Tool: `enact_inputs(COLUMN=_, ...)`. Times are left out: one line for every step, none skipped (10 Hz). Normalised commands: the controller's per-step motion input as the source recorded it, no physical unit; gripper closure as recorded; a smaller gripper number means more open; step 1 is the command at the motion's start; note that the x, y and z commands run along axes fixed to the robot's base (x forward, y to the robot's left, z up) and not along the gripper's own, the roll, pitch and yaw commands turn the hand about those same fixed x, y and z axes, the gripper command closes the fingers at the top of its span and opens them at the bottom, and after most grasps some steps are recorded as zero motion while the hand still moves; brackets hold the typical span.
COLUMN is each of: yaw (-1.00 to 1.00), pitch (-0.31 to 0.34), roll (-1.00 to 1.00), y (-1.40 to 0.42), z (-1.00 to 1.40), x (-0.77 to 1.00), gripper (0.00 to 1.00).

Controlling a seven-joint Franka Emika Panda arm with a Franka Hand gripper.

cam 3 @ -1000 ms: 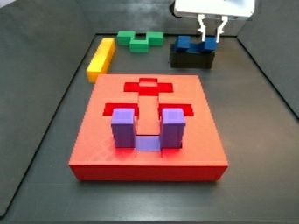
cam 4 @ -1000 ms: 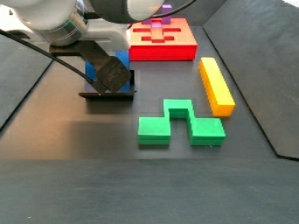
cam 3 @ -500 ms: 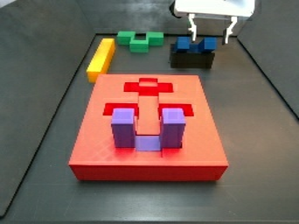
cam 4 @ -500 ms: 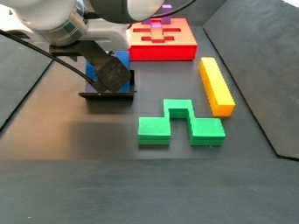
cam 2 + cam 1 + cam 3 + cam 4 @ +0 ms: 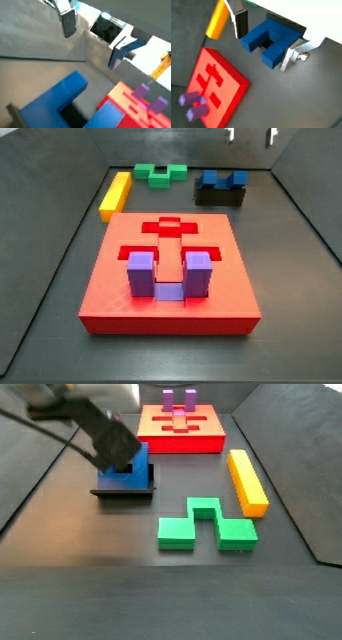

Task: Pick up the blue object. Move up. Place the blue object on the fixture. Regrasp the blue object. Move to above the board. Insert the blue object.
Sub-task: Regrasp the blue object.

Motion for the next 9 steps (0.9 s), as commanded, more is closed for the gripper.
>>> enact_inputs(yaw=0.12, pitch=0.429, roll=1.0, y=-0.34, z=0.32, x=0.0, gripper=0.0)
enact_inputs(yaw=0.08, pitch=0.26, roll=1.0, y=-0.46, z=0.05, x=0.0, gripper=0.0)
enact_inputs(yaw=0.0, pitch=0.0, roll=0.92, y=-0.4, z=-0.21, x=-0.06, gripper=0.0)
enact_inputs(yaw=0.0, pitch=0.0, roll=0.93, y=-0.36, z=-0.37, x=-0.08, gripper=0.0)
enact_inputs(yaw=0.05, pitch=0.0, roll=0.21, y=-0.07, z=-0.05, x=0.0, gripper=0.0)
enact_inputs(yaw=0.0, pitch=0.0, roll=0.03, y=-0.09, z=0.0, x=-0.01, gripper=0.0)
enact_inputs(yaw=-0.21, pitch=-0.117, roll=0.95, y=-0.51, z=0.16, x=-0.35, gripper=0.0)
enact_inputs(yaw=-0.16, pitch=-0.114, roll=1.0, y=-0.35, z=0.33, x=-0.33, gripper=0.0)
enact_inputs(yaw=-0.14, pitch=-0.157, roll=1.0, y=-0.33, z=0.19, x=-0.27, gripper=0.0)
